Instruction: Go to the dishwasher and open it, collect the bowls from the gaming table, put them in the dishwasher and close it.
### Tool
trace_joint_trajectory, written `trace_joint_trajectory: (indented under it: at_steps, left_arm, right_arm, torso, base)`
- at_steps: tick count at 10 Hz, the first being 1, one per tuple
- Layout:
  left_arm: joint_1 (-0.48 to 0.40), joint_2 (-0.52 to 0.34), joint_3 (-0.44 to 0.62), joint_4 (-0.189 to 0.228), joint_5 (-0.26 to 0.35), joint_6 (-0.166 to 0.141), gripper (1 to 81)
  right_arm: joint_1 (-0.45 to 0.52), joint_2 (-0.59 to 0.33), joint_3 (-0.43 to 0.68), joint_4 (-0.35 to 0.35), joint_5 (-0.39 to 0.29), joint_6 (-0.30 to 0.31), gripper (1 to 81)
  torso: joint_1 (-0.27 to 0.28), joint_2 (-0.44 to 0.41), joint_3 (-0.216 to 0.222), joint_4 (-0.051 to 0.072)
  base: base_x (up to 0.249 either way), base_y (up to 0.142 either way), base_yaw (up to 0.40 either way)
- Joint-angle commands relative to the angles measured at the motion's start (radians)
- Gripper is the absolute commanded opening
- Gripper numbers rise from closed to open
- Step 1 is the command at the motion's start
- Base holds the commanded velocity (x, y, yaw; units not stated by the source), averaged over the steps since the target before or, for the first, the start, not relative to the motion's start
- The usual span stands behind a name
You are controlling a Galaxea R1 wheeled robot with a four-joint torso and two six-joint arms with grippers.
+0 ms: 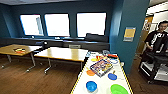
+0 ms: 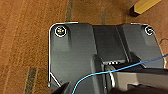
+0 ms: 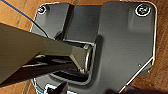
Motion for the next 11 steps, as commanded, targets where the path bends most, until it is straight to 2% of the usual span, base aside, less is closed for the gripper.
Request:
trace_joint_trajectory:
  at_steps: [1, 4, 7, 11]
  left_arm:
    - [-0.056, -0.039, 0.076, 0.088, 0.049, 0.005, 81.1]
    - [-0.051, -0.043, 0.109, 0.111, 0.051, 0.006, 81.1]
    - [-0.045, -0.041, 0.106, 0.102, 0.049, 0.005, 81.1]
    - [-0.046, -0.039, 0.101, 0.096, 0.051, 0.003, 81.1]
  right_arm:
    - [0.065, -0.035, 0.002, -0.016, -0.039, -0.008, 81.1]
    - [0.076, -0.055, -0.002, -0.016, -0.039, -0.005, 81.1]
    - [0.071, -0.046, 0.005, -0.016, -0.041, -0.008, 81.1]
    - [0.068, -0.037, 0.007, -0.013, -0.039, -0.006, 81.1]
  torso:
    - [0.0, 0.0, 0.0, 0.0]
    - [0.0, 0.0, 0.0, 0.0]
    - [0.0, 0.0, 0.0, 0.0]
    - [0.0, 0.0, 0.0, 0.0]
  base:
    - [0.0, 0.0, -0.314]
    - [0.0, 0.0, -0.266]
    - [0.0, 0.0, -0.22]
    - [0.0, 0.0, 0.0]
